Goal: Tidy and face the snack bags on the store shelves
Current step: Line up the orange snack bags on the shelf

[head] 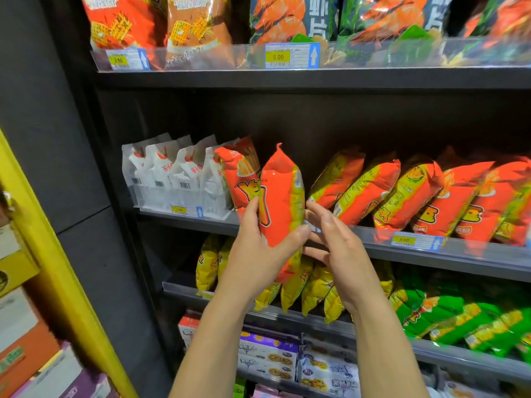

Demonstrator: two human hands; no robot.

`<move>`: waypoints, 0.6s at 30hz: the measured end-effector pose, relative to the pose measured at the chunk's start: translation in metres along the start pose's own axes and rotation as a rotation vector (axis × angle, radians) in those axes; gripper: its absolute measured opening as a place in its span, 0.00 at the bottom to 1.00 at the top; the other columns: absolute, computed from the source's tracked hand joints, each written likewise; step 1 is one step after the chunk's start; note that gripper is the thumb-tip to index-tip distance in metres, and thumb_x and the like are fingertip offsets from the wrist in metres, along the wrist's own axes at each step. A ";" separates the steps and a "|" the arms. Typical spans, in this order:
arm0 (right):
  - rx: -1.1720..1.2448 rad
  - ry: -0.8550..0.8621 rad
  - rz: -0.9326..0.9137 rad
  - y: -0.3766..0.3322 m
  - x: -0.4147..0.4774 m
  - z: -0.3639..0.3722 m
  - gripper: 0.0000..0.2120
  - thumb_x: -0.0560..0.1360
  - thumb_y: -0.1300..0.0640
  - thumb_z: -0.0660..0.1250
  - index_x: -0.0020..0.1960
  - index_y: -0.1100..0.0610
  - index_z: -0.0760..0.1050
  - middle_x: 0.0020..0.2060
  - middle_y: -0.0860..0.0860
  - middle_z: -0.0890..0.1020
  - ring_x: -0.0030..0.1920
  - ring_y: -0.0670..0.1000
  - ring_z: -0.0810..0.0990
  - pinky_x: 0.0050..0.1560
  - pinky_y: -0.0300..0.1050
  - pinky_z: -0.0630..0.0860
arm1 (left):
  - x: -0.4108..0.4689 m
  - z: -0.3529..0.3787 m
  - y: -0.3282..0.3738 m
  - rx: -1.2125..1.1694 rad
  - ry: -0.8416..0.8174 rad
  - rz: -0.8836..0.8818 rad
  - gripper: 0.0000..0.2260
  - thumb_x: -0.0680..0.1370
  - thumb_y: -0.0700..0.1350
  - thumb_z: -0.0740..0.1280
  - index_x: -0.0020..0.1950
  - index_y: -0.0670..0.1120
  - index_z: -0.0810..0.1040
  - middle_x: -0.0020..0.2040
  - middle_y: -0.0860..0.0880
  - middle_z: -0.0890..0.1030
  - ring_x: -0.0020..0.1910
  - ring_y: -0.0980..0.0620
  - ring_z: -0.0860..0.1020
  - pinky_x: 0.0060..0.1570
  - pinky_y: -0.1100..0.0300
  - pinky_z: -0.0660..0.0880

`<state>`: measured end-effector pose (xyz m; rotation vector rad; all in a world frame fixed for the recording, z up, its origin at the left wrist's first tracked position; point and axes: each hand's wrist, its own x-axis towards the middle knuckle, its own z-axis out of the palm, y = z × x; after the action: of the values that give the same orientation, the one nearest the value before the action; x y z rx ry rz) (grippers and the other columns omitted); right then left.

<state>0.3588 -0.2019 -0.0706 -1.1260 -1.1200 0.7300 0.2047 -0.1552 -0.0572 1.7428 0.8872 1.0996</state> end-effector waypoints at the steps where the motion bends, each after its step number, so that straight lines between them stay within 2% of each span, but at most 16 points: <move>1: 0.011 0.012 -0.004 0.002 0.000 -0.001 0.20 0.80 0.37 0.56 0.68 0.38 0.76 0.60 0.34 0.83 0.63 0.41 0.82 0.59 0.46 0.81 | 0.001 0.000 0.000 -0.002 0.025 0.013 0.38 0.73 0.62 0.77 0.79 0.63 0.63 0.63 0.65 0.80 0.58 0.70 0.79 0.53 0.67 0.78; 3: 0.030 0.024 -0.024 0.002 -0.001 -0.003 0.21 0.82 0.39 0.57 0.70 0.42 0.77 0.64 0.40 0.83 0.64 0.45 0.82 0.62 0.52 0.80 | 0.004 0.000 -0.002 -0.010 0.085 0.034 0.37 0.72 0.58 0.79 0.77 0.62 0.65 0.61 0.64 0.81 0.57 0.68 0.80 0.53 0.66 0.79; 6: 0.098 0.065 -0.055 0.002 -0.002 -0.006 0.21 0.80 0.42 0.61 0.69 0.48 0.78 0.63 0.46 0.85 0.62 0.52 0.82 0.61 0.54 0.80 | 0.008 -0.005 -0.004 -0.051 0.143 -0.007 0.34 0.73 0.57 0.80 0.75 0.61 0.68 0.60 0.62 0.82 0.57 0.64 0.82 0.56 0.59 0.81; 8: 0.137 0.128 -0.069 0.003 0.000 -0.009 0.23 0.77 0.40 0.67 0.68 0.50 0.79 0.62 0.49 0.85 0.62 0.55 0.82 0.60 0.55 0.79 | 0.010 -0.008 -0.005 -0.140 0.112 -0.040 0.30 0.74 0.55 0.79 0.73 0.60 0.71 0.60 0.60 0.84 0.57 0.61 0.84 0.56 0.55 0.83; 10: 0.118 0.154 -0.067 0.006 0.004 -0.012 0.27 0.74 0.37 0.72 0.69 0.48 0.78 0.62 0.48 0.85 0.63 0.52 0.83 0.61 0.55 0.78 | 0.010 -0.009 -0.004 -0.257 0.063 -0.081 0.26 0.75 0.52 0.78 0.71 0.58 0.74 0.59 0.58 0.86 0.57 0.57 0.85 0.56 0.50 0.84; 12: 0.112 0.101 -0.017 0.008 0.008 -0.013 0.26 0.75 0.39 0.71 0.70 0.47 0.77 0.61 0.45 0.85 0.63 0.49 0.83 0.63 0.55 0.79 | 0.011 -0.011 -0.004 -0.379 0.014 -0.118 0.24 0.75 0.50 0.77 0.70 0.55 0.76 0.59 0.53 0.87 0.57 0.52 0.86 0.57 0.46 0.84; 15: 0.105 -0.029 0.051 0.006 0.011 -0.013 0.25 0.75 0.44 0.69 0.71 0.48 0.76 0.59 0.44 0.87 0.61 0.45 0.85 0.59 0.45 0.79 | 0.013 -0.014 -0.004 -0.487 -0.044 -0.146 0.26 0.72 0.50 0.75 0.70 0.52 0.77 0.59 0.49 0.87 0.58 0.47 0.86 0.55 0.47 0.84; 18: 0.079 -0.068 0.058 0.005 0.014 -0.011 0.22 0.79 0.48 0.68 0.71 0.53 0.77 0.60 0.51 0.87 0.61 0.54 0.85 0.62 0.55 0.79 | 0.018 -0.019 -0.007 -0.478 -0.090 -0.160 0.25 0.72 0.51 0.75 0.69 0.53 0.77 0.60 0.49 0.87 0.58 0.47 0.86 0.54 0.48 0.83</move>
<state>0.3739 -0.1913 -0.0710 -1.0766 -1.1101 0.8563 0.1925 -0.1306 -0.0539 1.2931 0.6309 1.0182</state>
